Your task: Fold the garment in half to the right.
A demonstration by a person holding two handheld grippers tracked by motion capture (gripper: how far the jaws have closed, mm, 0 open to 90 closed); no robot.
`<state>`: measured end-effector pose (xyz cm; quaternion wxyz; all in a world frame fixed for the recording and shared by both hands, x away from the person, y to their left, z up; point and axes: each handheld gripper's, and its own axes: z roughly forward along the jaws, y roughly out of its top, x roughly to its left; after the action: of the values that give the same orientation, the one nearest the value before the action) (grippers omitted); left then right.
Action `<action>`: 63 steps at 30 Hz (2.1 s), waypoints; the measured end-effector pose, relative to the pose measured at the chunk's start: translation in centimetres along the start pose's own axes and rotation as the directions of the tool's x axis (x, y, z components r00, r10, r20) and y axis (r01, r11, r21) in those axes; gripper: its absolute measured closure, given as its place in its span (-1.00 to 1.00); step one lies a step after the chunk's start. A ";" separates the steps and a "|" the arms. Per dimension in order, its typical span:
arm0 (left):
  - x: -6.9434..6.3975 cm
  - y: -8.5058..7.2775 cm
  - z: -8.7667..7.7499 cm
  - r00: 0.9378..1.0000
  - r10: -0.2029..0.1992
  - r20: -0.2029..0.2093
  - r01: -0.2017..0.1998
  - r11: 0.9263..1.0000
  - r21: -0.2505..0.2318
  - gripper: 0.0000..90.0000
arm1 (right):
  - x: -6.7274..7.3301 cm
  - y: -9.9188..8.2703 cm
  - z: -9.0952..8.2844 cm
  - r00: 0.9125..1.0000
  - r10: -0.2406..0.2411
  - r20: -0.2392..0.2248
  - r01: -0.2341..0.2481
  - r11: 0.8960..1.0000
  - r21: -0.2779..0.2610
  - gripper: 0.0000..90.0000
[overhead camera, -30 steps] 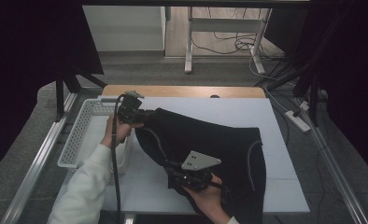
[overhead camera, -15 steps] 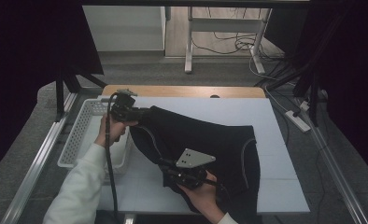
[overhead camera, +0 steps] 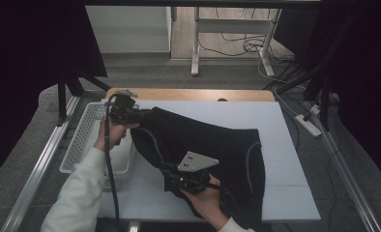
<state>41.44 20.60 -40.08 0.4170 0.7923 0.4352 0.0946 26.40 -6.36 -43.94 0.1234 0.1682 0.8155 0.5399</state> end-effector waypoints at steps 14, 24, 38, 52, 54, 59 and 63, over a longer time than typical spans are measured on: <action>1.6 -0.4 -3.1 0.999 -0.025 -0.042 0.023 0.999 -0.038 0.76 | 0.6 1.7 1.8 0.999 -0.028 -0.038 0.027 0.999 -0.018 0.74; 1.1 -0.3 -2.2 0.999 -0.020 -0.036 0.020 1.000 -0.021 0.76 | 0.7 1.4 2.2 0.999 -0.021 -0.040 0.021 1.000 -0.002 0.73; -1.8 1.4 1.9 0.999 0.032 -0.013 -0.032 0.999 0.027 0.76 | -0.2 -1.3 -0.8 0.999 0.031 0.010 -0.032 0.999 0.037 0.73; -4.5 2.5 5.3 0.998 0.064 0.022 -0.065 0.997 0.037 0.76 | -1.5 -3.2 -3.5 0.997 0.048 0.068 -0.053 0.996 0.070 0.73; -4.9 2.7 5.7 0.997 0.067 0.027 -0.068 0.997 0.039 0.76 | -1.6 -3.5 -3.9 0.996 0.049 0.075 -0.055 0.996 0.074 0.73; -5.8 3.0 6.8 0.996 0.077 0.036 -0.079 0.996 0.046 0.76 | -2.1 -4.1 -4.8 0.994 0.053 0.095 -0.062 0.994 0.089 0.73; -6.4 3.3 7.6 0.996 0.083 0.041 -0.086 0.995 0.053 0.76 | -2.5 -4.6 -5.5 0.992 0.065 0.110 -0.075 0.993 0.092 0.73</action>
<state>43.50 10.42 -41.14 0.3992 0.8229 0.3955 0.0846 25.90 -13.63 -46.06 0.1396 0.2312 0.8262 0.4945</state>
